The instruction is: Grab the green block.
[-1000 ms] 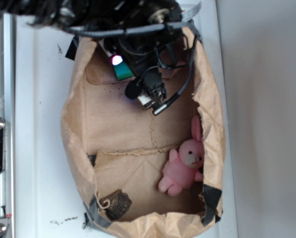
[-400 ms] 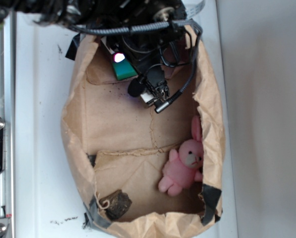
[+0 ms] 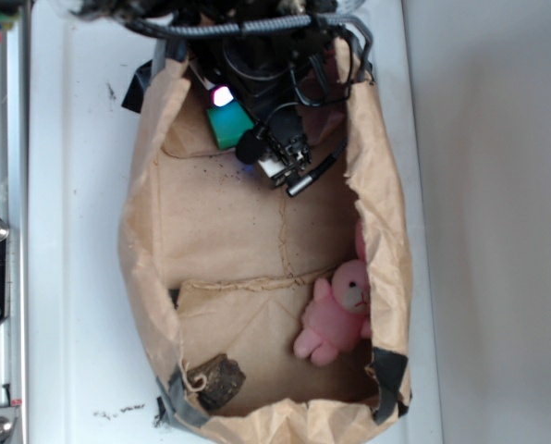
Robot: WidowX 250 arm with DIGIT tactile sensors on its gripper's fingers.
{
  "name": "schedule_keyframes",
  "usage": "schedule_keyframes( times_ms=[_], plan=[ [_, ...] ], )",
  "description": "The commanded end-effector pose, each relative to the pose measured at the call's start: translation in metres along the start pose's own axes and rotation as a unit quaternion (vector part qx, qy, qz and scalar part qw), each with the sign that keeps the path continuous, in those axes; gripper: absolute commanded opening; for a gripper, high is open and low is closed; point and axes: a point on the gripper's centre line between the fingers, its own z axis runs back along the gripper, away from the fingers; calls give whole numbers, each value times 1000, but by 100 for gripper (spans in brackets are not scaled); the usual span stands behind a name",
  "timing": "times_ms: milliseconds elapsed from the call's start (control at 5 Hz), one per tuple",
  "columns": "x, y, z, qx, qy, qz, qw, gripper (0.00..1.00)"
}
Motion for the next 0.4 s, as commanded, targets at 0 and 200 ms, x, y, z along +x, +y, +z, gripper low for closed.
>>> schedule_keyframes(
  times_ms=[0,200],
  plan=[
    [12,8,15,15,-51,19,998,100],
    [14,11,11,20,-53,21,998,100]
  ],
)
